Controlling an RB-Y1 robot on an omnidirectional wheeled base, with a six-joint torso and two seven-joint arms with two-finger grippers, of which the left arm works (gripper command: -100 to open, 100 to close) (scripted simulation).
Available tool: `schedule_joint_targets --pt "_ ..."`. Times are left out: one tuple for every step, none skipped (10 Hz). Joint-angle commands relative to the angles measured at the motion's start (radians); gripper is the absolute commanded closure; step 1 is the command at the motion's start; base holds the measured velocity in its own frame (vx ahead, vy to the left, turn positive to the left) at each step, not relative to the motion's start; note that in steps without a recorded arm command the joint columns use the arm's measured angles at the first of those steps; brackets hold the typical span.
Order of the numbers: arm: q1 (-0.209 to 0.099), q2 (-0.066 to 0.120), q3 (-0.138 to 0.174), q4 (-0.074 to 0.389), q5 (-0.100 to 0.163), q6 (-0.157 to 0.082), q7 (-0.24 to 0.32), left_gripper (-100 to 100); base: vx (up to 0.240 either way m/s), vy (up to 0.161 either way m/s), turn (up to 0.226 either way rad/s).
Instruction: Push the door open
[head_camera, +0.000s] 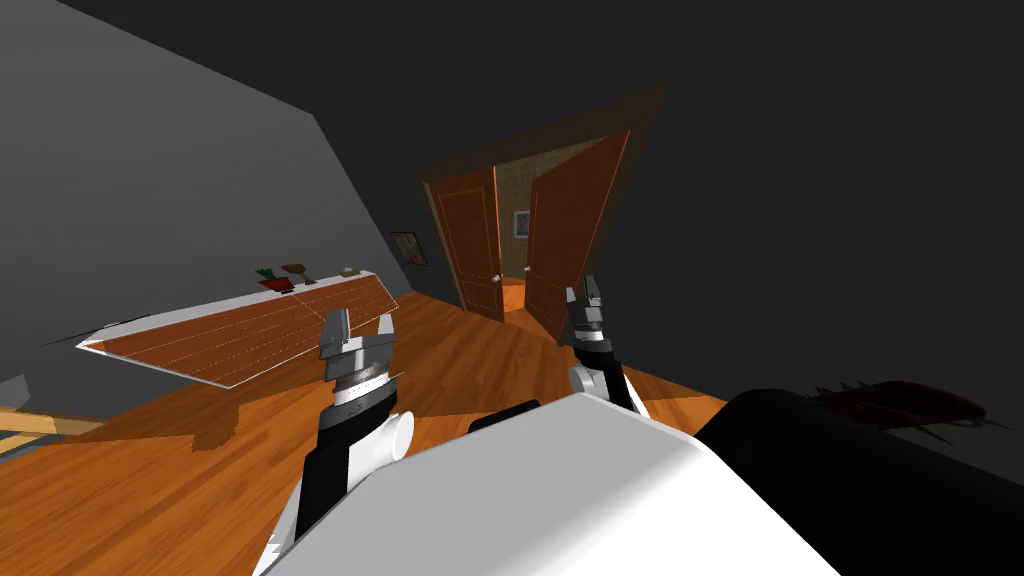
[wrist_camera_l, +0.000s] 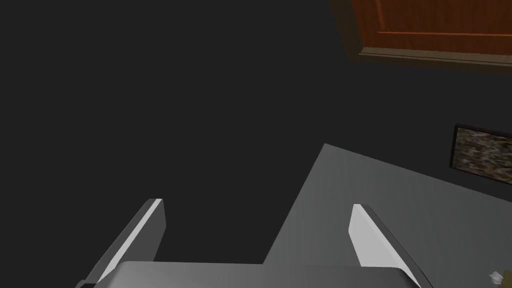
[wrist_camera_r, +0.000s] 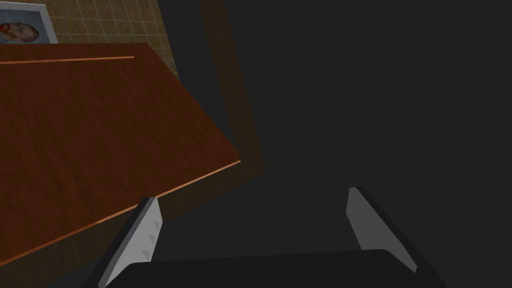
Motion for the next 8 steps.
schedule_joint_targets --pt "-0.008 0.013 -0.005 0.029 0.016 -0.009 0.021 -100 0.181 0.024 -0.185" --pt "-0.015 0.022 -0.009 0.053 0.029 -0.017 0.038 -100 0.182 0.039 -0.218" --pt "-0.019 0.028 -0.011 0.069 0.037 -0.022 0.049 -100 0.160 0.061 -0.110" --pt "-0.025 0.035 -0.015 0.090 0.049 -0.029 0.064 -100 0.152 0.039 -0.151" --pt "-0.031 0.042 -0.018 0.113 0.061 -0.036 0.080 -100 0.162 0.055 -0.160" --pt "-0.038 0.049 -0.022 0.135 0.073 -0.043 0.096 -100 0.154 0.053 -0.172" --pt "-0.045 0.055 -0.027 0.162 0.087 -0.052 0.115 -100 0.153 0.058 -0.248" --pt "-0.049 0.059 -0.029 0.176 0.095 -0.056 0.126 -100 0.137 0.073 -0.166"
